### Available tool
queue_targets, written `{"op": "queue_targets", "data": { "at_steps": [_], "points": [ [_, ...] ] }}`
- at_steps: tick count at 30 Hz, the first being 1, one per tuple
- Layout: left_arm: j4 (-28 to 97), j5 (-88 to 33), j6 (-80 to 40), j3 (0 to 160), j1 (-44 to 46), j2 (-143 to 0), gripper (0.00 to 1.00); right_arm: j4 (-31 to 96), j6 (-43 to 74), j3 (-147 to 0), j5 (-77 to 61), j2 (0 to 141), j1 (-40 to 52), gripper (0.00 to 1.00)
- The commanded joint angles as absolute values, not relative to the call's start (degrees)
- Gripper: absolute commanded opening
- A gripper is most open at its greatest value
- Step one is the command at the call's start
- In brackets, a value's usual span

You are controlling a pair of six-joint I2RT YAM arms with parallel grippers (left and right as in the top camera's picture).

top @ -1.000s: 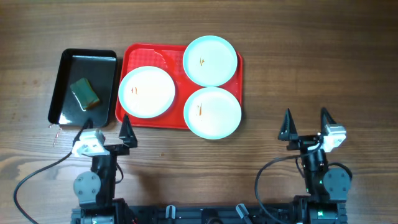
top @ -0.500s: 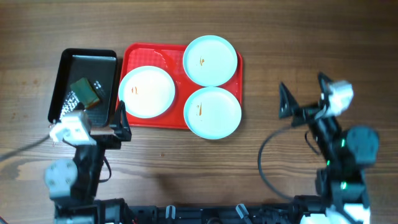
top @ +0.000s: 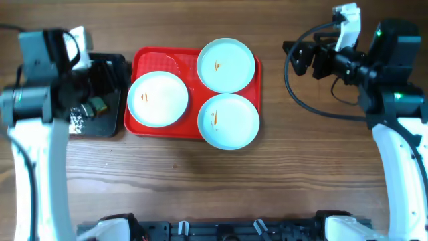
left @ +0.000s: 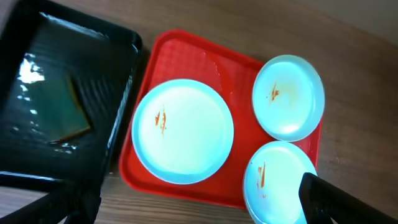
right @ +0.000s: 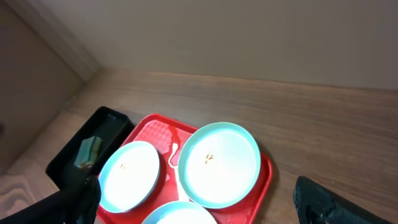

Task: Clean dirty plates on tray and stack at the side
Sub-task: 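Reach the left gripper to the sponge and the right gripper to the top-right plate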

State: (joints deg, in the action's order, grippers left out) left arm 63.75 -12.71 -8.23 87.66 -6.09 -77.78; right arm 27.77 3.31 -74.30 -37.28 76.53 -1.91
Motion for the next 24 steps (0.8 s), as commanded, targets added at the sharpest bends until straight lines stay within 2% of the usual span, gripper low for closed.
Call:
{"op": "queue_targets", "data": {
  "at_steps": [1, 4, 5, 6, 8, 10, 15, 18, 24],
  "points": [
    [63.70, -16.95, -9.85, 89.47, -5.74, -87.20, 1.00, 26.06, 3.31, -75.68, -39.90, 80.79, -1.02, 0.99],
    [62.83, -16.93, -9.87, 89.47, -5.74, -91.13, 1.00, 26.44, 6.37, -75.70, -35.68, 84.44, 3.70, 0.98],
    [62.70, -16.29, -10.35, 89.49, -5.80, -91.88, 1.00, 26.35, 6.87, -75.85, -32.99, 85.78, 6.55, 0.93],
    [62.33, -14.06, -13.17, 89.49, -6.02, -92.09, 0.97, 26.26, 8.16, -76.16, -30.61, 86.74, 8.67, 0.91],
    [62.22, -3.60, -26.61, 89.49, -7.38, -92.09, 0.98, 26.22, 10.50, -78.32, -24.21, 90.48, 15.03, 0.86],
    [62.08, -1.91, -30.06, 89.49, -9.13, -92.18, 0.99, 26.39, 12.51, -81.32, -22.17, 94.63, 19.59, 0.80],
    [61.52, 3.53, -30.48, 89.47, -13.30, -92.38, 1.00, 29.93, 18.15, -92.29, -18.31, 107.96, 29.28, 0.58],
    [61.82, 5.48, -30.28, 89.47, -14.20, -92.42, 1.00, 30.30, 20.97, -92.99, -17.28, 112.20, 32.38, 0.48],
    [62.17, 6.11, -30.30, 89.27, -14.66, -94.87, 1.00, 27.86, 26.15, -92.99, -14.68, 120.07, 37.45, 0.41]
  ]
}}
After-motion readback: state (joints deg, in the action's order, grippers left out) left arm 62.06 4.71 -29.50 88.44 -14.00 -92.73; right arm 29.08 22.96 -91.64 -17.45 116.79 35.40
